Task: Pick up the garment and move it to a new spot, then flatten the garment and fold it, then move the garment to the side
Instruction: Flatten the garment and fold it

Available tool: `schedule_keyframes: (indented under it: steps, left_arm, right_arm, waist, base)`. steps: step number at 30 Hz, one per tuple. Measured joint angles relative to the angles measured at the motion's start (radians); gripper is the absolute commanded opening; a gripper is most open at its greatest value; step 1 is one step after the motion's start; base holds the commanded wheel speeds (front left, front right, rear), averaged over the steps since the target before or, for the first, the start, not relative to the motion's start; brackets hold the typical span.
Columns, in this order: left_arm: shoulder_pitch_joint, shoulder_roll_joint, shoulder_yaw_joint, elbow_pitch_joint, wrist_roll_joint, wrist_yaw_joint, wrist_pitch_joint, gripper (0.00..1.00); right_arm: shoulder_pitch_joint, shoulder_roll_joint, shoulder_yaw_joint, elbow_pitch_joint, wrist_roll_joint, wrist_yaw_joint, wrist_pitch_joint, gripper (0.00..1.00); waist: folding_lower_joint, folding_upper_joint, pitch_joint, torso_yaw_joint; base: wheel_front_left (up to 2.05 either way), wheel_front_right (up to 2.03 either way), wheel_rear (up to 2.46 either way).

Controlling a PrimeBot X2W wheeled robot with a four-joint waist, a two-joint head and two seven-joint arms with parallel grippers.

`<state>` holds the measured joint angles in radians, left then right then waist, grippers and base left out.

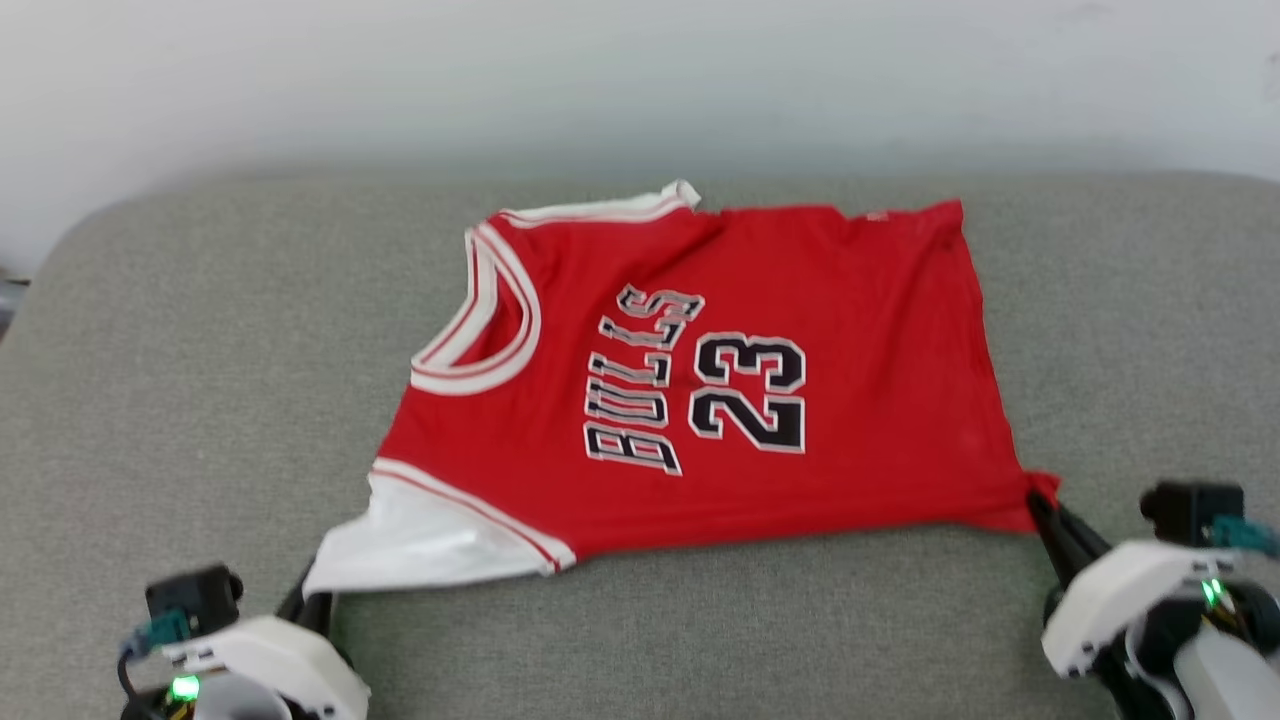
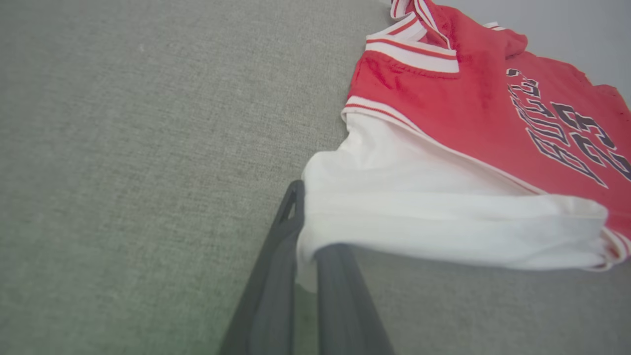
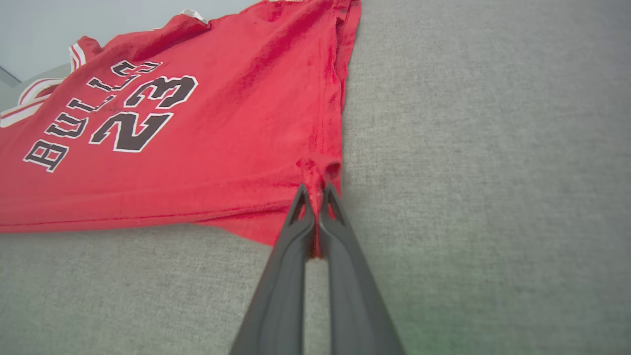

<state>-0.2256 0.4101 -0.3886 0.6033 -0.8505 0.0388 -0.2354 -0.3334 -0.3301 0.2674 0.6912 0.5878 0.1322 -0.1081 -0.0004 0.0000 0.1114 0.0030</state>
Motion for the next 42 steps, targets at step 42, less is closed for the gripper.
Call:
schedule_keyframes:
  steps: [42]
  left_arm:
    - [-0.011,0.045,-0.053,-0.365,-0.002,0.122,0.205,0.0]
  right_arm:
    - [0.25,0.211,-0.336,-0.564,-0.321,-0.001,0.437,0.0]
  waist:
    - [0.0006,0.0,0.034,0.01]
  base:
    - [0.0,0.0,0.0]
